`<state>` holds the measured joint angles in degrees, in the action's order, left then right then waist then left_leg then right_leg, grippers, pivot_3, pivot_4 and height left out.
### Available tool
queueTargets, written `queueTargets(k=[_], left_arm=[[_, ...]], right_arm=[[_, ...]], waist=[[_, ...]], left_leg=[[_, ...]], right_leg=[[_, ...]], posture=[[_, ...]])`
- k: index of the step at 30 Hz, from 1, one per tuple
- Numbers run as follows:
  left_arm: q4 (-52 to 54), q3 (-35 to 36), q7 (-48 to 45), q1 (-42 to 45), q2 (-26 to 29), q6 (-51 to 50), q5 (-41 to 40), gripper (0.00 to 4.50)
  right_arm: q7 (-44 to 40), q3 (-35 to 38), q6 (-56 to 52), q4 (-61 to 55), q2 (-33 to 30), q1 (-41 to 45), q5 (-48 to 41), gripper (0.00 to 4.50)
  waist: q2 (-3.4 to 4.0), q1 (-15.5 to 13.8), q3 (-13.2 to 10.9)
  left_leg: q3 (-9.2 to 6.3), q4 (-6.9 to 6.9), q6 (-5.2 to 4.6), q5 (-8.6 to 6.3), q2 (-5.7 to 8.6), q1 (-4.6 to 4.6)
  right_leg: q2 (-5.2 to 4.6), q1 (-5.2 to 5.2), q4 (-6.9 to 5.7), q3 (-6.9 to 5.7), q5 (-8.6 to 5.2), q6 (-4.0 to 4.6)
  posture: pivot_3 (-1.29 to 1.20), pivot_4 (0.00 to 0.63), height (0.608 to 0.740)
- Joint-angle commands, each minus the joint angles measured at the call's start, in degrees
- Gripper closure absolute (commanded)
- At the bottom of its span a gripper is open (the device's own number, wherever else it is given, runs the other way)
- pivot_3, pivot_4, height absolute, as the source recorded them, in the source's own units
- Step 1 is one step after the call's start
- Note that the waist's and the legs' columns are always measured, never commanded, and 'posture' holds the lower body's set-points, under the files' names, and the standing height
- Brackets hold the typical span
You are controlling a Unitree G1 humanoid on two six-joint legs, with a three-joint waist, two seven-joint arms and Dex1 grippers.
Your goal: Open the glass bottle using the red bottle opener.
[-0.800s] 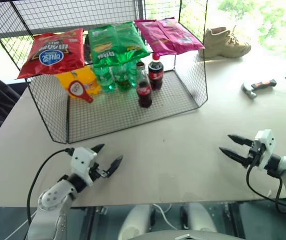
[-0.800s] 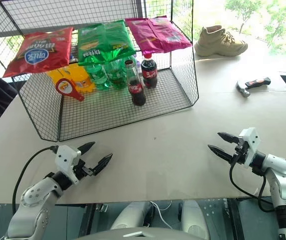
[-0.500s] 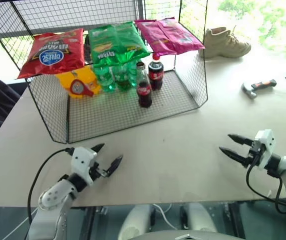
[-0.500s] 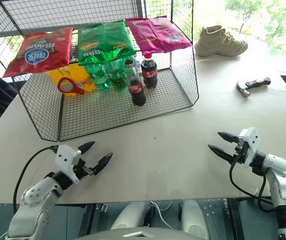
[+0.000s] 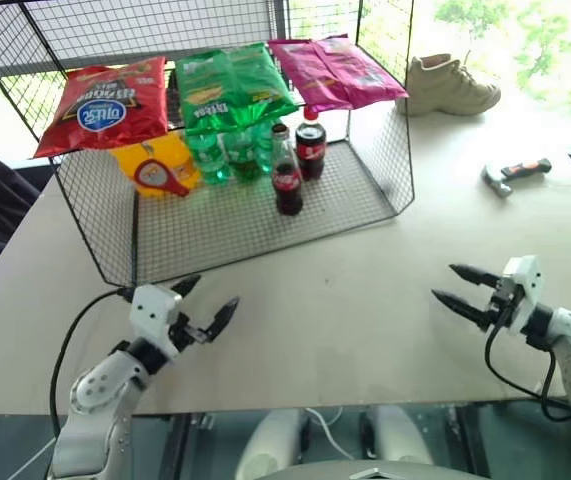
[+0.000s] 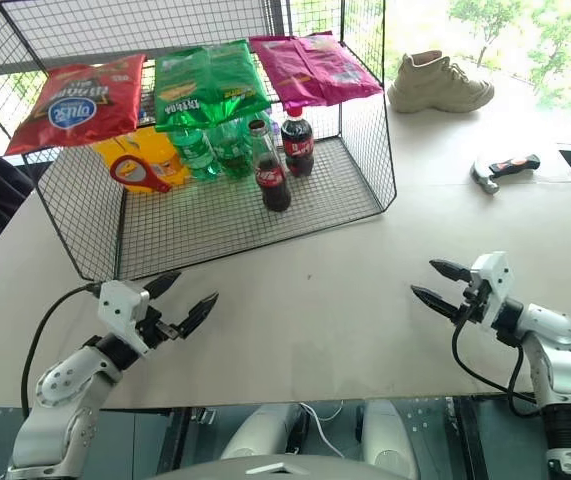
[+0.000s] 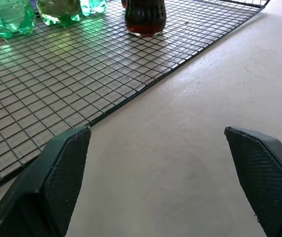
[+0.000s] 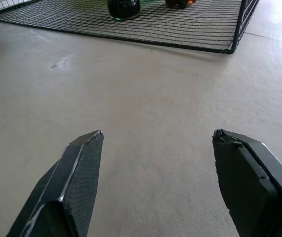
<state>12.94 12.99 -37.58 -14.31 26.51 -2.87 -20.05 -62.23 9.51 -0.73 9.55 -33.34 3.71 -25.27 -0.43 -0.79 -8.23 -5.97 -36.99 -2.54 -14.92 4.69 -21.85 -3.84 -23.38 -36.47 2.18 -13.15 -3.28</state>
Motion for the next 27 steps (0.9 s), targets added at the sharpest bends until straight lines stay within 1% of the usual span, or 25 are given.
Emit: queueTargets(k=[1, 3, 7, 11, 14, 18, 27], left_arm=[[0.82, 1.42, 1.49, 1.52, -0.86, 2.14, -0.28, 0.0], [0.35, 2.08, 3.88, 3.41, -1.76, 3.02, 0.55, 0.0], [-2.9, 3.52, 12.25, 8.98, -3.16, 6.06, 6.39, 0.0], [-4.94, 6.04, 19.63, 14.3, -4.68, 7.7, 8.88, 0.0], [-7.25, 8.23, 25.98, 19.35, -6.22, 8.38, 10.19, 0.0], [-9.9, 7.52, 27.23, 23.69, -6.19, 8.86, 10.83, 0.0], [-16.14, 6.36, 27.85, 32.11, -5.83, 10.36, 11.9, 0.0]], right_arm=[[-0.54, -0.55, 0.56, -2.88, 0.46, 1.3, -0.63, 0.96], [0.14, -1.85, -0.75, -5.44, 1.79, 1.98, -1.24, 0.96], [2.66, -5.62, -3.68, -11.68, 6.25, 3.86, -2.34, 0.96], [5.75, -8.41, -7.34, -18.74, 9.69, 6.22, -4.01, 0.96], [8.93, -9.95, -10.0, -23.75, 11.91, 9.6, -5.34, 0.96], [11.1, -10.84, -12.27, -26.55, 12.95, 12.19, -5.99, 0.96], [12.45, -11.63, -13.13, -28.52, 13.18, 12.47, -5.86, 0.96]], waist=[[0.0, 0.0, 0.0], [0.0, -0.01, 0.0], [0.0, 0.04, 0.0], [-0.01, -0.01, 0.0], [-0.03, -0.08, 0.01], [-0.1, -0.09, 0.04], [-0.12, 0.04, 0.04]], left_leg=[[0.0, 0.0, 0.0, 0.0, 0.0, 0.0], [0.0, -0.01, 0.0, 0.0, 0.0, 0.0], [-0.03, -0.02, 0.01, 0.01, -0.01, 0.04], [-0.03, -0.03, 0.04, 0.02, 0.02, -0.03], [-0.03, -0.04, 0.18, 0.1, 0.08, -0.07], [-0.09, -0.06, 0.28, 0.16, 0.09, -0.1], [-0.2, -0.09, 0.3, 0.17, 0.13, -0.12]], right_leg=[[0.0, 0.0, 0.0, 0.01, 0.0, 0.0], [0.01, 0.0, 0.0, -0.01, 0.0, 0.0], [0.04, -0.01, -0.07, -0.01, 0.01, 0.0], [0.05, -0.11, -0.08, -0.03, 0.01, -0.01], [0.02, -0.17, -0.07, -0.16, 0.02, -0.02], [0.02, -0.2, -0.12, -0.31, 0.02, -0.03], [0.02, -0.21, -0.19, -0.41, 0.03, -0.02]], posture=[[0.0, 0.15, 0.74], [0.0, 0.15, 0.74], [0.0, 0.15, 0.74], [0.0, 0.15, 0.74], [0.0, 0.15, 0.74], [0.0, 0.15, 0.74], [0.0, 0.15, 0.74]])
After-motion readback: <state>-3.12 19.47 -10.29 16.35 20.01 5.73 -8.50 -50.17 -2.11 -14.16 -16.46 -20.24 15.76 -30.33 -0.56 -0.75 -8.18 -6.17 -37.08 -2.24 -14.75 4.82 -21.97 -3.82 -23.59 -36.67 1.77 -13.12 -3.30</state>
